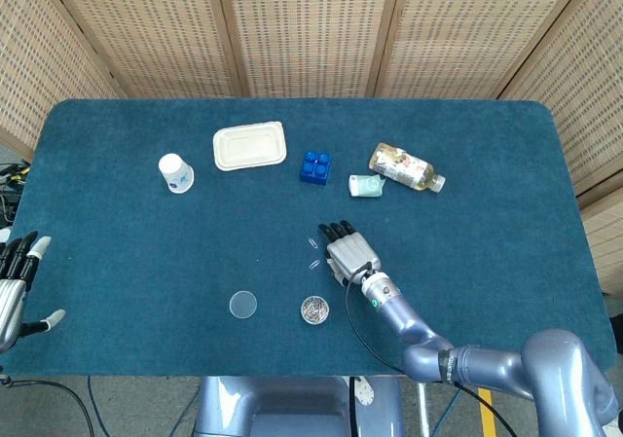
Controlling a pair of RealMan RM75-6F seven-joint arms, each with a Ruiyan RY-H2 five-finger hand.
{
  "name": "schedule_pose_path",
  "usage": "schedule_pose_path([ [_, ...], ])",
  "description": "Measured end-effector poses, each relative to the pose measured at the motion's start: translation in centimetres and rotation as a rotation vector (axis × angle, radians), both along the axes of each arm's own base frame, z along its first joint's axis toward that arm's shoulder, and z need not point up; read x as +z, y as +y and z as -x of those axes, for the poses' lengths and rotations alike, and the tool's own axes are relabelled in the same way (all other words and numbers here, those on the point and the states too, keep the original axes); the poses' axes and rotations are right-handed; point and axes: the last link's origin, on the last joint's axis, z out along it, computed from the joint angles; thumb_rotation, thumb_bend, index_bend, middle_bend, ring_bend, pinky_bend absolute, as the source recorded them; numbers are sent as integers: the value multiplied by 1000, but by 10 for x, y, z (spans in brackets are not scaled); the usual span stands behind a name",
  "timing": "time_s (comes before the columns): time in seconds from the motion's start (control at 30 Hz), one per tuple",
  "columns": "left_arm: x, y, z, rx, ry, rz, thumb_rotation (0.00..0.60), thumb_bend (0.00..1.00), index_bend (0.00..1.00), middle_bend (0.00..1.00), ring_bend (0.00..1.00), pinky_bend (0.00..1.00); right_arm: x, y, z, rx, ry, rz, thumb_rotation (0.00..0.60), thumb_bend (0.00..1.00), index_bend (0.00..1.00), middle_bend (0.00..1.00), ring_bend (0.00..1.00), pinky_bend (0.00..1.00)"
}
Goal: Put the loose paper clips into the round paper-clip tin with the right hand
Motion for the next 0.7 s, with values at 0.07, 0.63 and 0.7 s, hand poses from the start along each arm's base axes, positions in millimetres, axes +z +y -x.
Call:
schedule_pose_path([
  [0.07, 0, 0, 0, -1, 0, 1, 600, 0, 0, 0, 0, 0, 3, 1, -2, 5, -9, -1, 600, 527, 668, 24, 0, 0],
  [0.63, -1, -6, -6, -32, -5, 11, 600, 0, 0, 0, 0, 0, 39, 60, -37, 172, -90, -96, 600, 541, 669, 24, 0, 0],
  [0.7, -1, -7, -7, -37, -6, 12, 600, 0, 0, 0, 0, 0, 38, 64, -39, 185, -83, -99, 600, 541, 669, 24, 0, 0],
])
